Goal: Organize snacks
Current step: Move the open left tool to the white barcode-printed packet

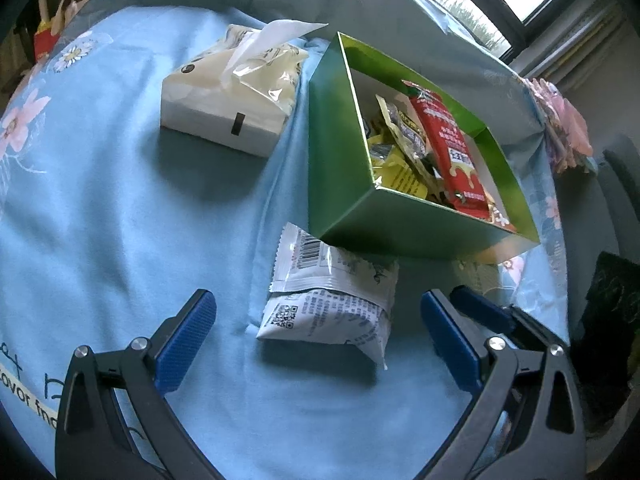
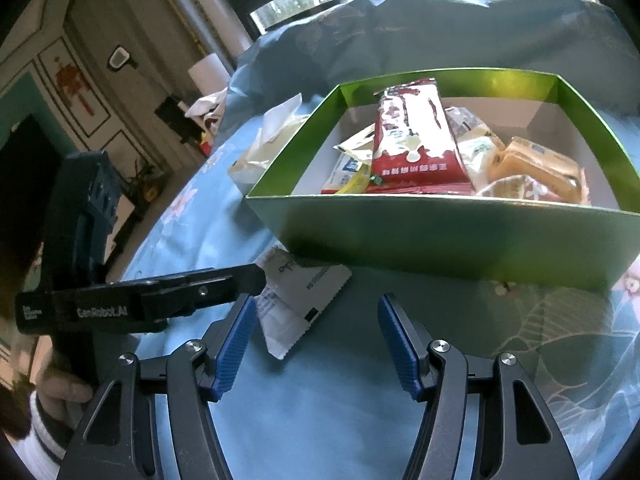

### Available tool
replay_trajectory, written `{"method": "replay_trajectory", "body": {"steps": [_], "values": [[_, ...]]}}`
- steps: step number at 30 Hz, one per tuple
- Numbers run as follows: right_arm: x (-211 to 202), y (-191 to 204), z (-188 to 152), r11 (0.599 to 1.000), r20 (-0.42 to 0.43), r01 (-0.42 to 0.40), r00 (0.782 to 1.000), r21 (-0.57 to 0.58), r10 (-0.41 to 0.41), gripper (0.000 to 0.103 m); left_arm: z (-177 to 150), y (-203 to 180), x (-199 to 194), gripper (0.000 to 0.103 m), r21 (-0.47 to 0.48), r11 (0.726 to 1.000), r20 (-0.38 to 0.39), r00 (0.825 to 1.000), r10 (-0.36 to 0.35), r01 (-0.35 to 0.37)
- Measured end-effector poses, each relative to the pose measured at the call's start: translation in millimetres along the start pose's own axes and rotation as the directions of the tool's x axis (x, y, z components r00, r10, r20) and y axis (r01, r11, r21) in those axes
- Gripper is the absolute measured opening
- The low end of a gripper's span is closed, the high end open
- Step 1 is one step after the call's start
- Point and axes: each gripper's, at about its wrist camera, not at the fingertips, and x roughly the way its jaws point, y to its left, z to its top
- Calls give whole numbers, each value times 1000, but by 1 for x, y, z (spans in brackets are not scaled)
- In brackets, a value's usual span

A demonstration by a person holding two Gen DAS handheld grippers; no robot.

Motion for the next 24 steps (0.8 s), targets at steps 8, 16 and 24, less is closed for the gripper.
{"method": "replay_trajectory", "body": {"steps": [8, 16, 24], "values": [[5, 4, 0, 1000, -10, -6, 1000, -22, 6, 64, 2, 7, 2, 102, -24, 999, -20, 999, -28, 28], [26, 18, -5, 998, -75, -22, 997, -66, 17, 64, 3, 9, 7, 102, -27, 999, -33, 999, -43, 42], [43, 31, -5, 992, -92, 18, 995, -122, -30, 64, 3, 8, 10, 89, -35, 997, -27, 997, -77, 76]]}}
